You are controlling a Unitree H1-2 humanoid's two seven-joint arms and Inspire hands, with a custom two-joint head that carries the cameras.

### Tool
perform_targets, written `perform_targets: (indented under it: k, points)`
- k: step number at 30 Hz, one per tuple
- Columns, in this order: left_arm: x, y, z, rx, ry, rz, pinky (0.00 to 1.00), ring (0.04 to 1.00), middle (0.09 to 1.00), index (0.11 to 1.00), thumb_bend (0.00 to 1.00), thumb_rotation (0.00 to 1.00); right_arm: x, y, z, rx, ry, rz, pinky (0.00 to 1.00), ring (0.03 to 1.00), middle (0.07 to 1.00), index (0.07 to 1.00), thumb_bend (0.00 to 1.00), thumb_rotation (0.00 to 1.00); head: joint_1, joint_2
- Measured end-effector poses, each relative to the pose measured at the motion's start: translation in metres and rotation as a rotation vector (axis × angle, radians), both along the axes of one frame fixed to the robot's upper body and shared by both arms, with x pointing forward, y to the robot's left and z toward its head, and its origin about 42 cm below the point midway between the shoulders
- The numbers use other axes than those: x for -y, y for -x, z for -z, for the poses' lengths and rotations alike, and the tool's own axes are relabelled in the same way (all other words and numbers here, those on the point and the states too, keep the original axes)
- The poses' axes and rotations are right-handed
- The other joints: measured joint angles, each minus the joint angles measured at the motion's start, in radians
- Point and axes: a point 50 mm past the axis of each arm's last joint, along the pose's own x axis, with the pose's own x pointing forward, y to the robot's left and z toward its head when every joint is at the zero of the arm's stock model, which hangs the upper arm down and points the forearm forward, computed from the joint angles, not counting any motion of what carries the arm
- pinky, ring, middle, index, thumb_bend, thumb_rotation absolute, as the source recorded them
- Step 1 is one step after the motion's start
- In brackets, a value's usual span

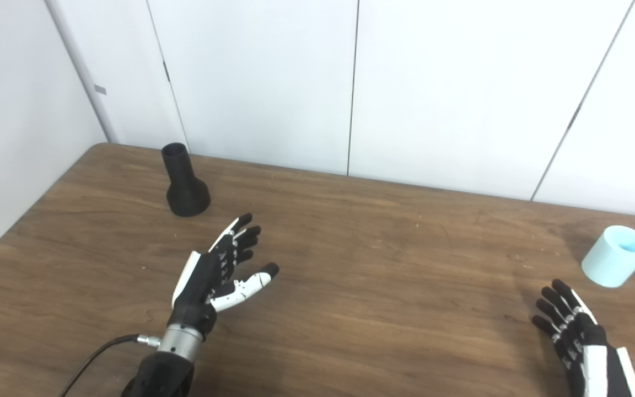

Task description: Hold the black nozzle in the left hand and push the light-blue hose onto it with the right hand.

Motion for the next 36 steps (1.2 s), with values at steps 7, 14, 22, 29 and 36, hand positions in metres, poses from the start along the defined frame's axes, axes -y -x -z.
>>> perform_targets:
  k: [7, 14, 22, 29, 36]
  points:
    - [-0.019, -0.002, -0.009, 0.03, -0.052, -0.102, 0.84, 0.865, 0.856, 0.868, 0.71, 0.11, 0.004, -0.002, 0.0, 0.004, -0.015, 0.009, 0.84, 0.877, 0.878, 0.891, 0.58, 0.98, 0.005, -0.015]
    - [-0.053, 0.0, -0.023, 0.046, -0.047, -0.187, 0.92, 0.904, 0.881, 0.919, 0.81, 0.09, 0.015, -0.007, 0.0, 0.018, -0.002, 0.007, 0.84, 0.875, 0.879, 0.893, 0.58, 0.98, 0.025, -0.025]
    - [-0.07, -0.002, -0.043, -0.009, -0.144, -0.263, 0.97, 0.945, 0.939, 0.968, 0.8, 0.07, 0.018, -0.009, 0.0, 0.025, 0.006, 0.01, 0.83, 0.873, 0.879, 0.893, 0.57, 0.99, 0.032, -0.035]
    - [-0.099, -0.011, -0.05, -0.061, -0.3, -0.351, 0.99, 0.972, 0.951, 0.96, 0.79, 0.29, 0.018, -0.01, 0.0, 0.022, 0.011, 0.013, 0.82, 0.867, 0.874, 0.887, 0.58, 0.98, 0.029, -0.043]
    - [-0.148, -0.04, -0.045, -0.158, -0.511, -0.427, 1.0, 0.961, 0.939, 0.948, 0.8, 0.36, 0.02, -0.012, 0.001, 0.032, 0.015, 0.016, 0.8, 0.856, 0.871, 0.885, 0.59, 0.97, 0.034, -0.055]
